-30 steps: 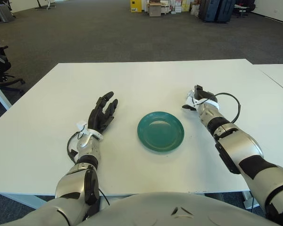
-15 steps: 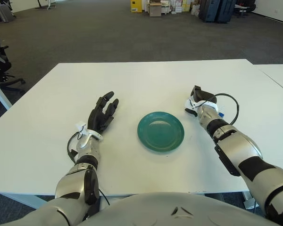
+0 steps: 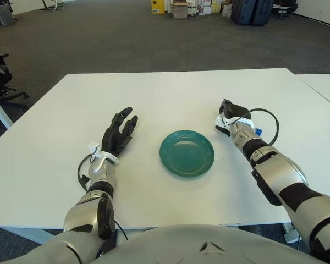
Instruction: Put the bottle into the plate.
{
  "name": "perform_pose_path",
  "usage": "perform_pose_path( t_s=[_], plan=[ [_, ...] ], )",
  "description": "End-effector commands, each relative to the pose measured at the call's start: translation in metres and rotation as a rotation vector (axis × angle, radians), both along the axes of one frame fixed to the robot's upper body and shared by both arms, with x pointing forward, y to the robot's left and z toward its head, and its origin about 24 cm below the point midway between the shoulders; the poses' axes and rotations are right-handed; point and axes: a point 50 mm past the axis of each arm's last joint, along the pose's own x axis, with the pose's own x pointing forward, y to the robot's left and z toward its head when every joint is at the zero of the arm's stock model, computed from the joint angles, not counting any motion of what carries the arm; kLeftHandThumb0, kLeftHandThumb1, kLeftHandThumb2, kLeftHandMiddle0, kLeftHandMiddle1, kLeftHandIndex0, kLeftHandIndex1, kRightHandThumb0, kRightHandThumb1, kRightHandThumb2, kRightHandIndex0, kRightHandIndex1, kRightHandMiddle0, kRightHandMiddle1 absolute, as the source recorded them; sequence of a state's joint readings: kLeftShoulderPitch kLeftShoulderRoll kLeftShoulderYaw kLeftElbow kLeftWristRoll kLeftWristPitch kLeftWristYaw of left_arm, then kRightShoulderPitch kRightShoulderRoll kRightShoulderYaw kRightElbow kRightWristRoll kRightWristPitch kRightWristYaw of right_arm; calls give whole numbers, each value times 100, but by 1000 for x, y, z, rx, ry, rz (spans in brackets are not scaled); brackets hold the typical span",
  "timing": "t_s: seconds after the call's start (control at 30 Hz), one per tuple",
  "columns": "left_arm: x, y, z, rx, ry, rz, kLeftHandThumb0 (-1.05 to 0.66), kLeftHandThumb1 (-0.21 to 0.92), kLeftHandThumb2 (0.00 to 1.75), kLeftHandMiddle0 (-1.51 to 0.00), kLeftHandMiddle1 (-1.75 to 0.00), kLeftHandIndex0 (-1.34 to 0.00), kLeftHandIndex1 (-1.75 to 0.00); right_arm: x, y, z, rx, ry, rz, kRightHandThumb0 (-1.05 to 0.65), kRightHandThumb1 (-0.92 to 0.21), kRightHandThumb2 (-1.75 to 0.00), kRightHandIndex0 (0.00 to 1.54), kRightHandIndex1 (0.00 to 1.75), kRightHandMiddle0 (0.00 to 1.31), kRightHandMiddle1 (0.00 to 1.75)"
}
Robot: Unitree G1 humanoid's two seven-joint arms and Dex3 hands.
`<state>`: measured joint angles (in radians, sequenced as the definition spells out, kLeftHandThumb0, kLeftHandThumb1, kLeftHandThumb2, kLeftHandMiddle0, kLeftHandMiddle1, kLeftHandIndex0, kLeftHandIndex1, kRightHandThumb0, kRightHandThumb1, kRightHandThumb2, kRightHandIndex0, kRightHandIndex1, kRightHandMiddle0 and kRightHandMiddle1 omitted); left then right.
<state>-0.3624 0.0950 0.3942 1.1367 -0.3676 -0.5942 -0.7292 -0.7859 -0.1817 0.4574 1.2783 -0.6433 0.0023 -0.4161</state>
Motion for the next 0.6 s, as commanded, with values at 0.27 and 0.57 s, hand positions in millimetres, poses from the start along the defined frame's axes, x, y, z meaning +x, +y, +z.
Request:
perform_pose_path(
  t_s=[0.27,0.57],
  plan=[
    [-15,0,-17,-15,91,7,-54,92,62,-52,-1,-2,-87,11,32,73,141,-329,198,0,3,-161,96,145,67,175],
    [-15,1,-18,-13,100,8,-56,92,60,-54,-1,-4,-89,-11,56,118,215,-525,369,0,5,-169,92,162,67,175]
  ],
)
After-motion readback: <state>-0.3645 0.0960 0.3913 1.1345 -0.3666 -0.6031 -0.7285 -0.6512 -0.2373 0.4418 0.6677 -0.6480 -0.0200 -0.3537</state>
